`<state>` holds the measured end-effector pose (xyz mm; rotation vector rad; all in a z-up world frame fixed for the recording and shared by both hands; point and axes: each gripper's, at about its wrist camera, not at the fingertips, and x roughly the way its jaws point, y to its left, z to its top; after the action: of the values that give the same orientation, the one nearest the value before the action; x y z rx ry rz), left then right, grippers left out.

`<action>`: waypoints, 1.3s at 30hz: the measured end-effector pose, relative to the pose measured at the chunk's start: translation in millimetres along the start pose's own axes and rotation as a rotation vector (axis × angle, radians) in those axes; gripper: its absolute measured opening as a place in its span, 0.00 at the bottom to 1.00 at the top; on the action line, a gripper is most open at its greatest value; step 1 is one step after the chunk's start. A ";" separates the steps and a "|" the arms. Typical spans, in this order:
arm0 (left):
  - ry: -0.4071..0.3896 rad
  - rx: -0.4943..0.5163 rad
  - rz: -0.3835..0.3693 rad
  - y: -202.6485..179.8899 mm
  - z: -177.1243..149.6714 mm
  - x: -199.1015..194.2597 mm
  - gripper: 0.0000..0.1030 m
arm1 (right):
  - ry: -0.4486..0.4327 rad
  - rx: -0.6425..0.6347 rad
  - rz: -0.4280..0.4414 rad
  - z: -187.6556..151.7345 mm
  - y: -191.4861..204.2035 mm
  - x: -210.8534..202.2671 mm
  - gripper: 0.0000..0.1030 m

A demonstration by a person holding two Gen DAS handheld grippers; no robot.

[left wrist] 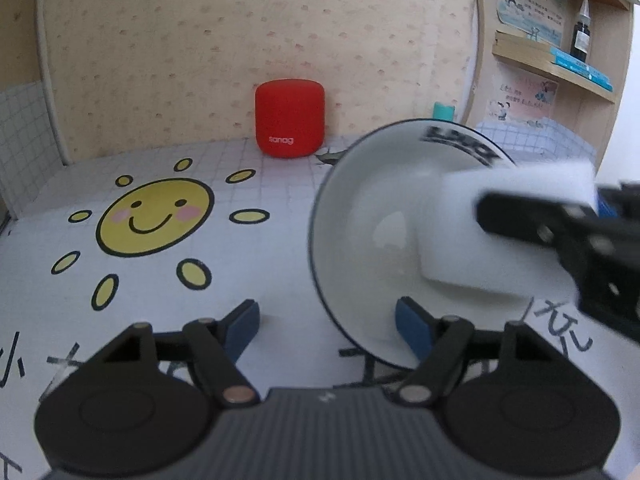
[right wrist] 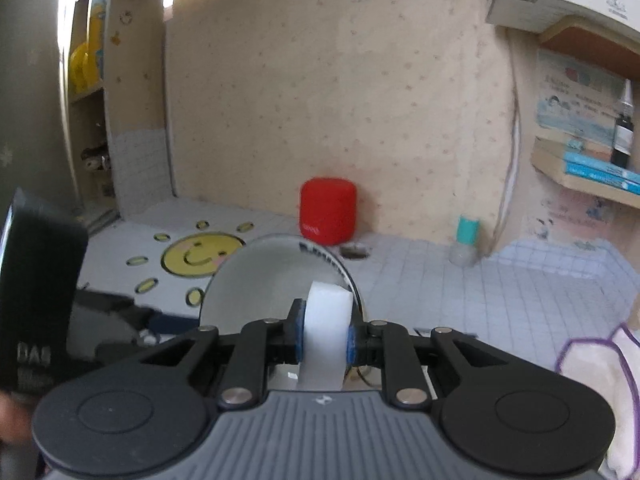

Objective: Clean bowl

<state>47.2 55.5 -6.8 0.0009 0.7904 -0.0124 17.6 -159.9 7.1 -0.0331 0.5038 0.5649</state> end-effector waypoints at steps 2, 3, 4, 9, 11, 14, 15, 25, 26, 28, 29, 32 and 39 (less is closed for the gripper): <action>-0.001 0.000 -0.003 -1.8 -1.4 -1.6 0.72 | -0.007 -0.004 0.010 4.0 1.9 4.5 0.17; 0.000 -0.004 -0.003 -1.4 -1.6 -2.0 0.72 | 0.001 -0.011 0.026 6.2 4.2 7.9 0.17; 0.001 -0.009 -0.004 -1.0 -1.7 -2.3 0.72 | 0.004 -0.011 0.029 6.4 4.7 8.6 0.17; 0.000 -0.015 0.000 1.1 -3.3 -3.9 0.72 | 0.076 -0.024 0.032 -2.6 5.5 7.1 0.17; 0.000 -0.017 0.002 0.7 -3.7 -4.2 0.72 | 0.072 -0.024 0.024 -4.4 3.0 3.1 0.17; 0.001 -0.020 0.005 0.2 -4.2 -4.6 0.72 | 0.038 -0.005 -0.008 -0.3 0.4 2.5 0.17; 0.000 -0.022 0.008 -0.4 -4.7 -5.0 0.72 | 0.030 -0.001 -0.008 0.7 0.2 3.0 0.17; -0.006 -0.024 0.002 5.1 -7.9 -8.1 0.72 | 0.073 0.023 0.097 -5.5 4.8 14.1 0.17; -0.006 -0.023 0.001 5.9 -8.0 -8.1 0.72 | 0.075 0.024 0.096 -5.3 3.7 14.0 0.17; -0.004 -0.027 0.013 10.0 -6.9 -7.0 0.72 | 0.080 0.024 0.093 -5.6 1.0 13.8 0.17; -0.003 -0.032 0.022 12.9 -6.3 -6.2 0.72 | 0.081 0.023 0.091 -5.2 0.7 14.1 0.17; -0.013 -0.029 0.038 21.1 -3.7 -5.2 0.72 | 0.082 0.013 0.091 -5.5 2.0 13.5 0.17; -0.002 -0.043 0.020 22.9 -6.1 -6.6 0.73 | 0.058 -0.029 0.037 -5.7 6.9 8.7 0.17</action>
<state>38.5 78.5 -6.5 -0.0319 0.7882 0.0231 17.8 -150.6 -1.2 -0.0680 0.5537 0.6083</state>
